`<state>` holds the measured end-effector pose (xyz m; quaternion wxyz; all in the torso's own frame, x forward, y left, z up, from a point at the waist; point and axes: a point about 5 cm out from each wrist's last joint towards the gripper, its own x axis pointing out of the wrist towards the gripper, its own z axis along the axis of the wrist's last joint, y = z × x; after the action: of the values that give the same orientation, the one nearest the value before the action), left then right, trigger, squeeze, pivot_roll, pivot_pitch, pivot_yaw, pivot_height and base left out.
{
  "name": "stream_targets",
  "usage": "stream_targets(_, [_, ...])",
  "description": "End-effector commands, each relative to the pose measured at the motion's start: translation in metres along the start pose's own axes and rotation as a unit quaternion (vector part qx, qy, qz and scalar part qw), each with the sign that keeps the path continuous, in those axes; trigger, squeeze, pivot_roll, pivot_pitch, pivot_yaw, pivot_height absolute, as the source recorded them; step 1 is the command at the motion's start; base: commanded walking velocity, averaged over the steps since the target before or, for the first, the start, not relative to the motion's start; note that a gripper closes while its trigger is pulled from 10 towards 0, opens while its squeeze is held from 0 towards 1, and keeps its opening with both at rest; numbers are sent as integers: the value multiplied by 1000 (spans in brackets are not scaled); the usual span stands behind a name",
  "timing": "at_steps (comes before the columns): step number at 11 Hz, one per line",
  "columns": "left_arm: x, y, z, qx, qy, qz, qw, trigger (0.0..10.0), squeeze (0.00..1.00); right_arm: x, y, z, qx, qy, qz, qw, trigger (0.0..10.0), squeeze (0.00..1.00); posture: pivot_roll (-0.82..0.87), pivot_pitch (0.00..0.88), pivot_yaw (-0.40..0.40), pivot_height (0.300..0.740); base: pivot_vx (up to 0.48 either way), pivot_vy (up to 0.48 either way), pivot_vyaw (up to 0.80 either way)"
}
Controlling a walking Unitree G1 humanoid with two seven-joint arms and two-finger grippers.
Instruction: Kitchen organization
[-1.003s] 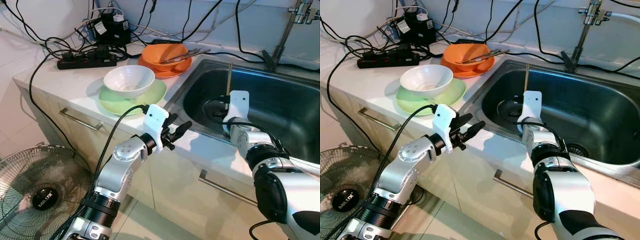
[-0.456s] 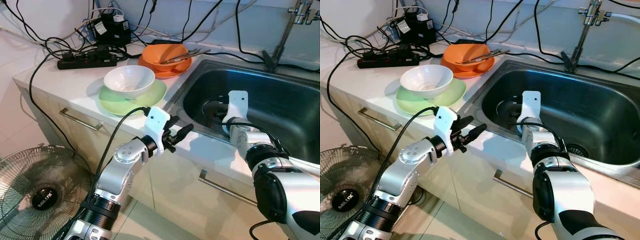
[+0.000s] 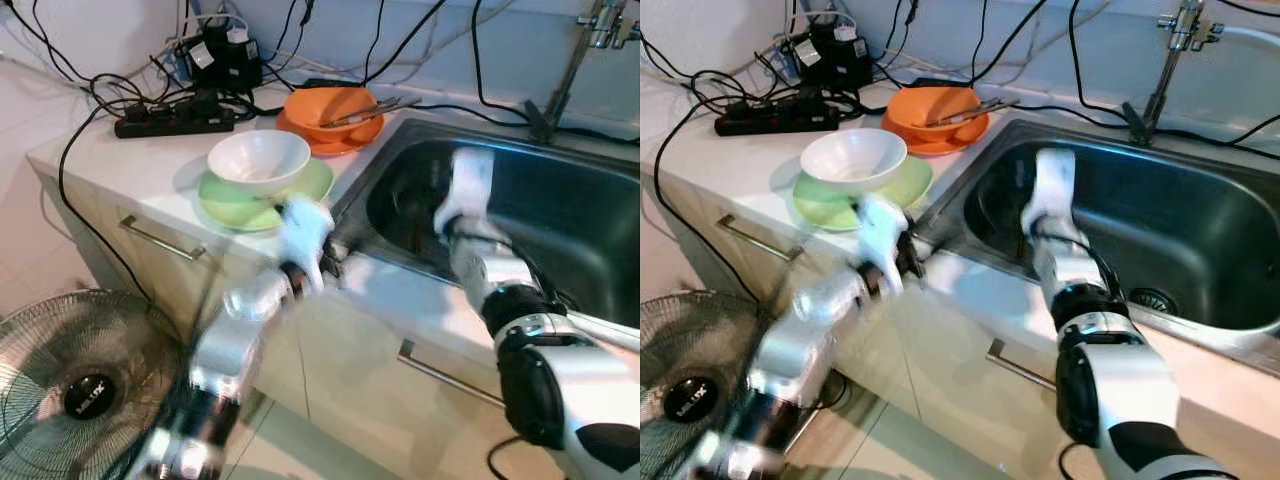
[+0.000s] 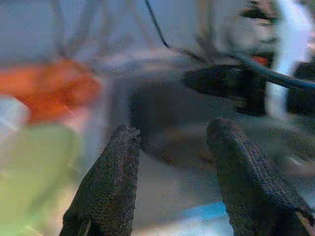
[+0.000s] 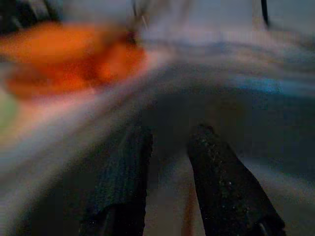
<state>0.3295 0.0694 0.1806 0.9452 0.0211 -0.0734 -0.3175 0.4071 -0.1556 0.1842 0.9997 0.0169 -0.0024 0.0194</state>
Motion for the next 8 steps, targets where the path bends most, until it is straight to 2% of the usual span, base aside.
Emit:
stream_targets(1, [0,7,4,8,-9,21,1000,10000,0,-1,-1,7,11,-27,-1,1000,10000,0,141,22,32,740,0,0,0])
stream_targets(2, [1,13,8,15,-19,41,999,10000,0,-3,0,11,9,-54,4,998,10000,0,138,23,31,740,0,0,0])
stream_targets(3, [1,26,14,23,-32,84,996,10000,0,-10,4,12,19,-86,15,996,10000,0,133,28,32,740,0,0,0])
stream_targets(4, [1,32,17,26,-35,101,994,10000,0,-13,6,10,28,-93,19,995,10000,0,133,28,32,740,0,0,0])
stream_targets(5, [2,50,22,39,-38,140,989,10000,0,-22,16,4,45,-110,37,992,10000,0,134,28,34,740,0,0,0])
stream_targets(6, [0,65,27,48,-41,166,984,10000,0,-34,26,-5,42,-120,65,990,10000,0,136,29,35,740,0,0,0])
stream_targets(7, [-1,71,28,51,-41,177,982,10000,0,-39,24,-11,39,-112,61,991,10000,0,133,29,36,740,0,0,0])
stream_targets(8, [-1,73,28,53,-41,180,981,10000,0,-41,23,-12,44,-110,59,991,10000,161,131,30,36,740,0,0,0])
